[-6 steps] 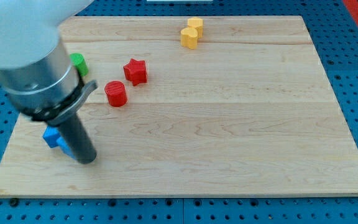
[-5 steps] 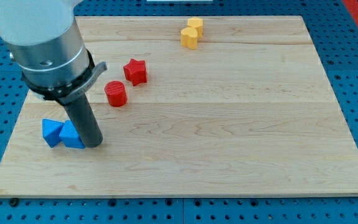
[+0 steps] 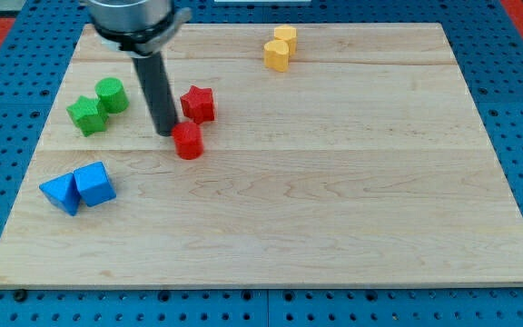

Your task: Move the red circle right to the red star

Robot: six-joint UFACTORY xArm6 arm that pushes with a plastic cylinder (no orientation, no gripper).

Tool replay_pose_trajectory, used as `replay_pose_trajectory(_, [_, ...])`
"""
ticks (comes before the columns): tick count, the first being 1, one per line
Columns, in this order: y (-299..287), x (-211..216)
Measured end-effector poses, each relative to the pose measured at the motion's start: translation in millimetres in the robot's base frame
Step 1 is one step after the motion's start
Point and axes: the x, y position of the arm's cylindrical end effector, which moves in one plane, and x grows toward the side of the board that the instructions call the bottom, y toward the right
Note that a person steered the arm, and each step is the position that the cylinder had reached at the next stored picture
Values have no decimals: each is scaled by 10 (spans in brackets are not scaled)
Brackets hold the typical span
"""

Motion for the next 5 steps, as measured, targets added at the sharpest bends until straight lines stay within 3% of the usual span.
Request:
replay_pose_trajectory(1, [-55, 0])
replay_pose_trajectory(3, [-85, 543])
replay_pose_trajectory(4, [120, 432])
replay_pose_trajectory(5, [585, -24])
